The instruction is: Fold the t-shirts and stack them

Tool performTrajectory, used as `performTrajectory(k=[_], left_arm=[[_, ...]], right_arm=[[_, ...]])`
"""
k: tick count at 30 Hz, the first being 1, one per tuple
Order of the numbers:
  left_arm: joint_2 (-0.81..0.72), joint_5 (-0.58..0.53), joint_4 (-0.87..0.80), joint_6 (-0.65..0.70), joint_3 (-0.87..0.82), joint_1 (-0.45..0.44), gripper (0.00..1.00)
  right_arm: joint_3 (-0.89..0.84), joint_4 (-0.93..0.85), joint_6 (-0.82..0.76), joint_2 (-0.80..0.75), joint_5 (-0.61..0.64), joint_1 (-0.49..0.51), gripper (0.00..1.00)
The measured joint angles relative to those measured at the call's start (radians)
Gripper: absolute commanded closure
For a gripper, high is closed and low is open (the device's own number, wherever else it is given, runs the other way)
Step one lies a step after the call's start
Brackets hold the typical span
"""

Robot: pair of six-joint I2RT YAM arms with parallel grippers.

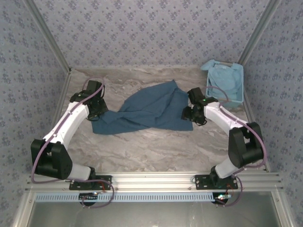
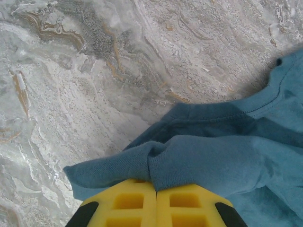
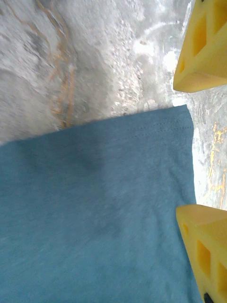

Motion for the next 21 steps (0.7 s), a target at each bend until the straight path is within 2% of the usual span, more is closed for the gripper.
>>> performTrajectory(k=[8, 12, 16, 18, 21], left_arm=[[0.000, 0.015, 0.000, 0.000, -0.001, 0.000, 1.00], [0.000, 0.019, 0.000, -0.001, -0.001, 0.000, 1.00], [0.000, 0.020, 0.000, -0.001, -0.003, 0.000, 1.00], [0.000, 0.023, 0.000, -0.003, -0.004, 0.000, 1.00], [0.000, 0.026, 0.000, -0.004, -0.004, 0.000, 1.00]], right_arm=[[-0.003, -0.007, -0.028, 0.145, 0.000, 0.028, 0.36], [-0.009, -0.021, -0.024, 0.155, 0.000, 0.025, 0.35], [-0.020, -0.013, -0.024, 0.158, -0.015, 0.017, 0.42], [-0.018, -0.013, -0.024, 0.166, -0.014, 0.014, 0.48], [0.003, -0.037, -0.024, 0.183, -0.007, 0.005, 0.65]])
